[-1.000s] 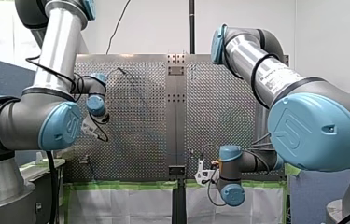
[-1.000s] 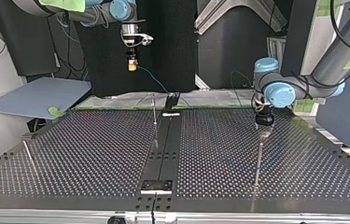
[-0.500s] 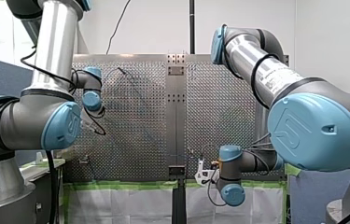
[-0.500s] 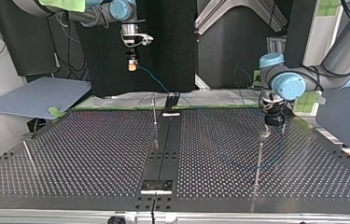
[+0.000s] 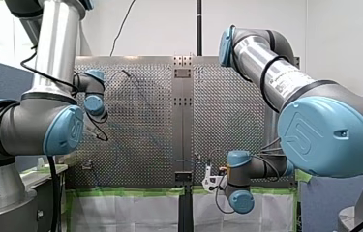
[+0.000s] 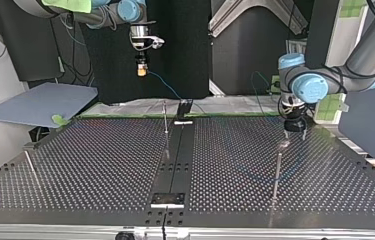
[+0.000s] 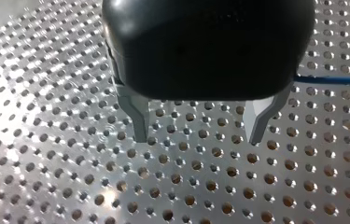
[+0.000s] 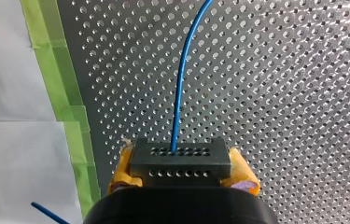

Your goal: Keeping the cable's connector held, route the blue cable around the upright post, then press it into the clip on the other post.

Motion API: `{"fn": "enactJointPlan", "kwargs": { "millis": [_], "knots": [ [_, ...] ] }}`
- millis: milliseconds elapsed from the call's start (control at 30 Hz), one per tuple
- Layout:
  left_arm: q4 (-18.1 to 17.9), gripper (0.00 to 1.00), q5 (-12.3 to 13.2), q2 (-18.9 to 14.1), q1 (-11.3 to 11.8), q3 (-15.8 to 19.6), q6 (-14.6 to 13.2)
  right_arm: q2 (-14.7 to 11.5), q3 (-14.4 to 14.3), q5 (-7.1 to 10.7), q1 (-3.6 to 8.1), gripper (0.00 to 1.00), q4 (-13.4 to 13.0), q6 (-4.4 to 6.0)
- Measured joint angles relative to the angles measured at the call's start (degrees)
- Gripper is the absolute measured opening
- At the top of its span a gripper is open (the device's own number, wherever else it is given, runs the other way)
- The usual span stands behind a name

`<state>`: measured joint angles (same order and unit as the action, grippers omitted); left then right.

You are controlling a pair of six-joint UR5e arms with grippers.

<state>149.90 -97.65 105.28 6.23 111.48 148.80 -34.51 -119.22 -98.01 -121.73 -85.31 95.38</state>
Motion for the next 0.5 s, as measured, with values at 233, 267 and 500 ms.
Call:
{"fn": "enactJointPlan", "kwargs": {
  "millis": [233, 267, 500],
  "knots": [
    [-0.44, 1.00, 0.70, -3.06, -0.15, 2.84, -0.82, -0.01, 0.02, 0.00, -0.02, 0.00, -0.06, 0.00],
    [-0.37, 1.00, 0.81, -3.59, -0.18, 3.31, -0.95, -0.01, 0.02, 0.00, -0.01, 0.00, -0.06, 0.00],
    [-0.25, 1.00, 2.60, -6.75, -0.29, 6.27, -1.85, -0.01, 0.00, 0.00, -0.03, 0.00, -0.10, -0.21]
  ]
}}
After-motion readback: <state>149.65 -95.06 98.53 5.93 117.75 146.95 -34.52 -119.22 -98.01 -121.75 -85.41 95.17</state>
